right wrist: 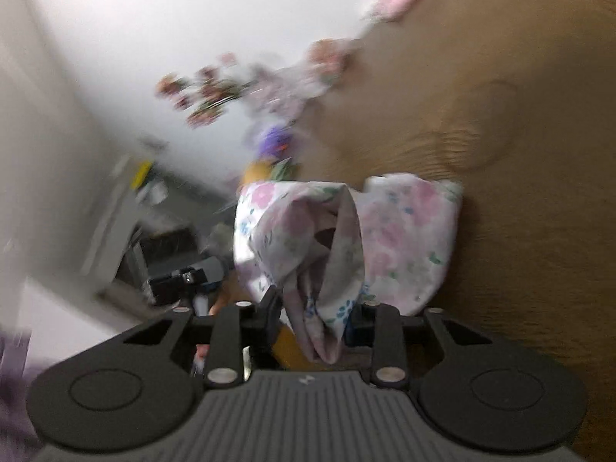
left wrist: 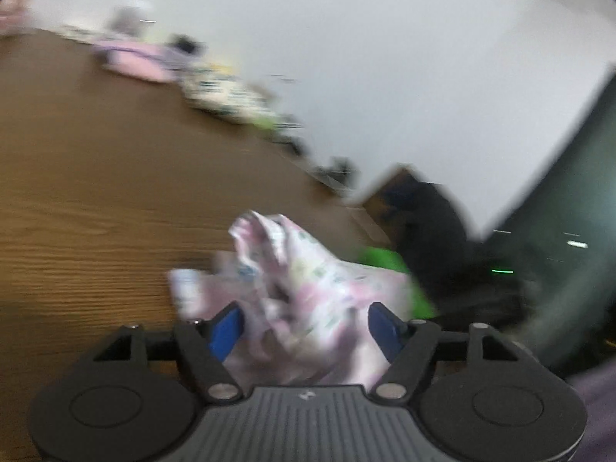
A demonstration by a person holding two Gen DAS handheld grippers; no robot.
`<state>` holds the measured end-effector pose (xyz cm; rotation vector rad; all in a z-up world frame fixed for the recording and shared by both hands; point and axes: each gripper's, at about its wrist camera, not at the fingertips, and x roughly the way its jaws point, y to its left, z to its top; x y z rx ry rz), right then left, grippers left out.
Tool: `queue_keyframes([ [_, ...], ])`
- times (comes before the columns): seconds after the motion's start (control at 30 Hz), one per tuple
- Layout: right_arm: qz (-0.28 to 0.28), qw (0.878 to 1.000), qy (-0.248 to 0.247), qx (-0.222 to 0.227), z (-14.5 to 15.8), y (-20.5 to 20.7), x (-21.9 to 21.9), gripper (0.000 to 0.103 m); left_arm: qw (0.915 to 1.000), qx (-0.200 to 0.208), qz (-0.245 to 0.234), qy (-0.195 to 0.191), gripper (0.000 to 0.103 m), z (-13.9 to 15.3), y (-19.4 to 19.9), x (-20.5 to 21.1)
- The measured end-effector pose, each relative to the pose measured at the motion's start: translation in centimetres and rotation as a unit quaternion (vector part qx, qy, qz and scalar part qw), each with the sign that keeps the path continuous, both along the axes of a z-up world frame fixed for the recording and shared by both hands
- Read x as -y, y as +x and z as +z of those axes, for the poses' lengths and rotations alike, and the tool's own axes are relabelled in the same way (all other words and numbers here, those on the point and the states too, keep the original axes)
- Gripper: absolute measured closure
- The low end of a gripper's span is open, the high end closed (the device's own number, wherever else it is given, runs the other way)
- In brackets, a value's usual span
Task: Fold clothes
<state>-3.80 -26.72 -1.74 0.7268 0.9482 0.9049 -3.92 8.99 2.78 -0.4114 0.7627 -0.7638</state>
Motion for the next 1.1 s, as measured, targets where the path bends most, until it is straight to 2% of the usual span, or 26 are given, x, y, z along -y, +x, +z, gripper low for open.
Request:
queue_keyframes([
  [0.03, -0.016, 1.0, 0.0, -0.017, -0.2, 0.4, 0.1, 0.051, 0.9999, 0.001, 0.01, 0.001, 0.043, 0.0, -0.2, -0.1],
  [0.07, -0.034, 0.999, -0.021, 0.0, 0.3, 0.0, 0.1, 0.048, 0.9998, 0.001, 0.02, 0.002, 0.043, 0.1, -0.3, -0.2],
  [0.1, -0.052, 0.997, -0.049, 0.029, 1.0, -0.6, 0.0, 0.046, 0.9995, 0.002, 0.03, 0.003, 0.042, 0.1, -0.5, -0.3],
  [0.17, -0.089, 0.987, -0.105, 0.085, 2.5, -1.7, -0.3, 0.03, 0.9987, 0.003, 0.05, 0.005, 0.036, 0.2, -0.9, -0.5],
  [0.2, -0.106, 0.979, -0.133, 0.114, 3.2, -2.3, -0.4, 0.027, 0.9981, 0.003, 0.06, 0.007, 0.033, 0.3, -1.0, -0.6],
  [0.27, -0.121, 0.973, -0.147, 0.13, 3.6, -2.5, -0.7, 0.025, 0.9964, 0.017, 0.083, -0.003, 0.017, 0.9, -1.2, -1.0],
  [0.33, -0.133, 0.969, -0.156, 0.141, 3.8, -2.6, -1.0, 0.023, 0.9953, 0.019, 0.095, -0.006, 0.015, 1.4, -1.0, -1.3],
  [0.43, -0.149, 0.965, -0.16, 0.146, 4.0, -2.6, -1.3, 0.024, 0.9952, 0.0, 0.097, 0.011, 0.015, 1.1, -0.4, -0.8],
  [0.5, -0.157, 0.968, -0.147, 0.131, 3.7, -2.1, -1.0, 0.027, 0.9948, -0.013, 0.098, 0.023, 0.015, 1.0, 0.0, -0.6],
  [0.53, -0.155, 0.97, -0.141, 0.126, 3.6, -1.9, -0.9, 0.035, 0.9945, -0.02, 0.099, 0.028, 0.015, 0.9, 0.2, -0.4],
  [0.57, -0.151, 0.972, -0.135, 0.121, 3.5, -1.7, -0.9, 0.047, 0.9941, -0.026, 0.099, 0.034, 0.015, 0.8, 0.4, -0.3],
  [0.63, -0.143, 0.973, -0.137, 0.121, 3.2, -1.6, -1.3, 0.052, 0.9931, -0.039, 0.101, 0.045, 0.015, 0.7, 0.8, 0.0],
  [0.67, -0.139, 0.973, -0.139, 0.121, 3.0, -1.6, -1.6, 0.061, 0.9925, -0.046, 0.101, 0.051, 0.015, 0.6, 1.0, 0.2],
  [0.77, -0.129, 0.974, -0.141, 0.124, 2.6, -1.4, -2.2, 0.078, 0.9927, -0.058, 0.102, 0.029, 0.015, 0.1, 1.8, 0.1],
  [0.87, -0.115, 0.974, -0.131, 0.141, 3.1, -0.9, -2.9, 0.083, 0.9934, -0.063, 0.094, 0.021, 0.015, -0.1, 2.5, 0.6],
  [0.93, -0.114, 0.973, -0.136, 0.149, 3.2, -0.4, -3.5, 0.083, 0.994, -0.057, 0.09, 0.023, 0.018, -0.2, 2.7, 1.2],
  [1.0, -0.12, 0.97, -0.15, 0.15, 3.0, 0.2, -4.2, 0.083, 0.9944, -0.048, 0.087, 0.034, 0.039, -0.2, 2.6, 1.9],
  [1.03, -0.128, 0.965, -0.172, 0.155, 2.9, 0.4, -4.7, 0.079, 0.9943, -0.048, 0.086, 0.042, 0.056, -0.3, 2.6, 2.2],
  [1.07, -0.137, 0.957, -0.199, 0.161, 2.8, 0.4, -5.2, 0.077, 0.9938, -0.049, 0.089, 0.044, 0.058, -0.4, 2.6, 2.3],
  [1.1, -0.146, 0.949, -0.226, 0.167, 2.7, 0.5, -5.7, 0.067, 0.9931, -0.052, 0.096, 0.043, 0.06, -0.4, 2.6, 2.2],
])
